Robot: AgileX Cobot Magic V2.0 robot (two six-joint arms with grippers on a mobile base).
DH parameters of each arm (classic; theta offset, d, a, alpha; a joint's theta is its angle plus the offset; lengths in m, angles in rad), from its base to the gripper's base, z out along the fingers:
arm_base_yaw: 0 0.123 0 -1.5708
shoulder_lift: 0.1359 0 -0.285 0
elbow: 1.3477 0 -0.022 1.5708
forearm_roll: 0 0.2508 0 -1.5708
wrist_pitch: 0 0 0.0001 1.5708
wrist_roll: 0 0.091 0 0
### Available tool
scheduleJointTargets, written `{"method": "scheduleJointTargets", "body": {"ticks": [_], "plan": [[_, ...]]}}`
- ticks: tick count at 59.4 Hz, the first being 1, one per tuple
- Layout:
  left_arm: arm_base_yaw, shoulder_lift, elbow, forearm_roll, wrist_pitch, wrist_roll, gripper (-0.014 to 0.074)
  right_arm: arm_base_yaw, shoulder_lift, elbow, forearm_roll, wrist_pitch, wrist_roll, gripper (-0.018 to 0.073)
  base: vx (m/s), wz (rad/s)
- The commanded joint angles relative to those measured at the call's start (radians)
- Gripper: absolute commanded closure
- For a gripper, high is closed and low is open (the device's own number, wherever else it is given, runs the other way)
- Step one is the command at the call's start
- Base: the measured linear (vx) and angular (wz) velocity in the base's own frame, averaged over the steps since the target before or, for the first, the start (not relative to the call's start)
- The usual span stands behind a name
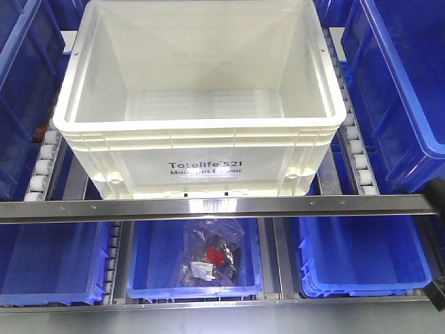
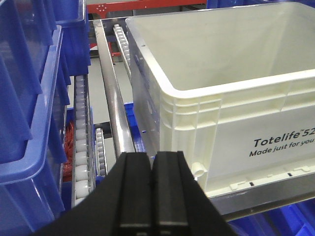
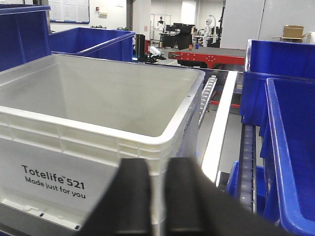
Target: Place moving items into box and shelve
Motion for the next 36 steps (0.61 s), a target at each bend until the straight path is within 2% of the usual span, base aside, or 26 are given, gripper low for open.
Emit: {"method": "scheduleJointTargets", "body": {"ticks": [1, 36], "plan": [[-0.004, 0.012, -0.029, -0.004, -0.076, -0.003, 0.0622, 0.0, 0.007, -0.029, 0.001, -0.075, -0.003, 0.058, 0.0, 0.0], [-0.004, 0.012, -0.029, -0.004, -0.062, -0.003, 0.0619, 0.0, 0.007, -0.029, 0.0, -0.075, -0.005, 0.0575, 0.0, 0.0]]}}
